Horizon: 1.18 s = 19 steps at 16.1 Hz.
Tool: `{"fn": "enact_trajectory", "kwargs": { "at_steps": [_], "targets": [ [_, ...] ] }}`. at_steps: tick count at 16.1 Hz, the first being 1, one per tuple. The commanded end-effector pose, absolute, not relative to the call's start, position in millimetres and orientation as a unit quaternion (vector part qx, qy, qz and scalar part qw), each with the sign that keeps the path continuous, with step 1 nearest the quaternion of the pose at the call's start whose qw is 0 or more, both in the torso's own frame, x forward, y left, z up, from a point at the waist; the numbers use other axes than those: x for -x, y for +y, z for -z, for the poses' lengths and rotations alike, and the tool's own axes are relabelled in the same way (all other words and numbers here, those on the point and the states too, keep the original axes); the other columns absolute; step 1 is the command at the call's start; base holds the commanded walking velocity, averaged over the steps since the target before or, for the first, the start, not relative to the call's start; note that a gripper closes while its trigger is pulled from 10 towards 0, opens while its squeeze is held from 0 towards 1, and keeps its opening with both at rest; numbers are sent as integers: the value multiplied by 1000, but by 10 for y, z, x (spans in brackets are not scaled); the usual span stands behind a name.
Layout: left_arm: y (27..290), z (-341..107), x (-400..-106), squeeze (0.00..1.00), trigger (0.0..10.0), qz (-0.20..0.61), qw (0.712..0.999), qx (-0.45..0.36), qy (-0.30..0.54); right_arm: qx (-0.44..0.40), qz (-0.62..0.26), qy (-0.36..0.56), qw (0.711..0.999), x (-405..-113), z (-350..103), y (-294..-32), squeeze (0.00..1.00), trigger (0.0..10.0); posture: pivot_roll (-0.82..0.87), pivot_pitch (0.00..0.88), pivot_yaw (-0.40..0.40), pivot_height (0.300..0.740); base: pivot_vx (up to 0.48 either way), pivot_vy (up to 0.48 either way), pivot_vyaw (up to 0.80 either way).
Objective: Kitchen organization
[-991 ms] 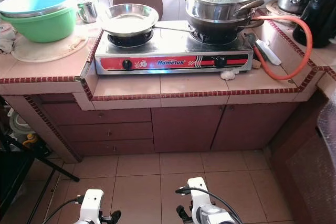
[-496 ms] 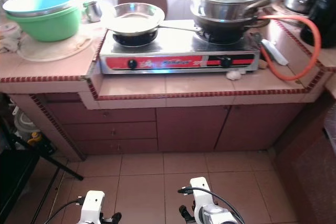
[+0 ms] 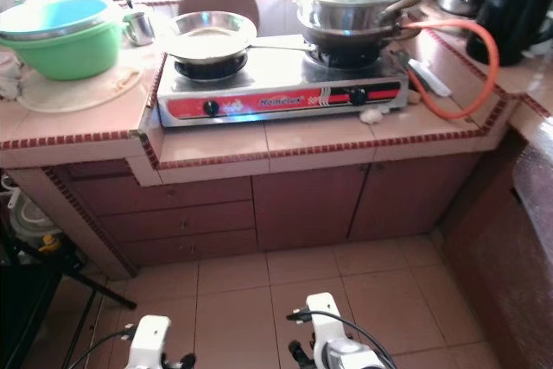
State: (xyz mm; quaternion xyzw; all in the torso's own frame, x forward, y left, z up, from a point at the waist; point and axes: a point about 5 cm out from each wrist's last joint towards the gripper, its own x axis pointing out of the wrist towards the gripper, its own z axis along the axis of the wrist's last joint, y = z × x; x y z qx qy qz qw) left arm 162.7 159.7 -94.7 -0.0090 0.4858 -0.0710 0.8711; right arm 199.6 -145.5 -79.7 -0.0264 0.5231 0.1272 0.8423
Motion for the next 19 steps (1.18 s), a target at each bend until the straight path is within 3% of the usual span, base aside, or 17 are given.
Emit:
{"fn": "enact_trajectory", "kwargs": {
  "at_steps": [1, 8, 19],
  "targets": [
    [1631, 959, -1594, 0, 10000, 71, 868, 1, 491, 31, -134, 520, 843, -2016, 786, -1431, 0, 10000, -118, 8, 49, 740, 0, 394, 0],
    [1635, 959, -1592, 0, 10000, 73, 868, -2, 491, 33, -136, 520, 843, -2011, 789, -1422, 0, 10000, -118, 13, 48, 740, 0, 381, 0],
    [1635, 939, -1635, 0, 10000, 77, 872, -8, 483, 33, -139, 520, 842, -2005, 792, -1403, 0, 10000, -112, 19, 49, 740, 0, 0, 0]
  ]
}}
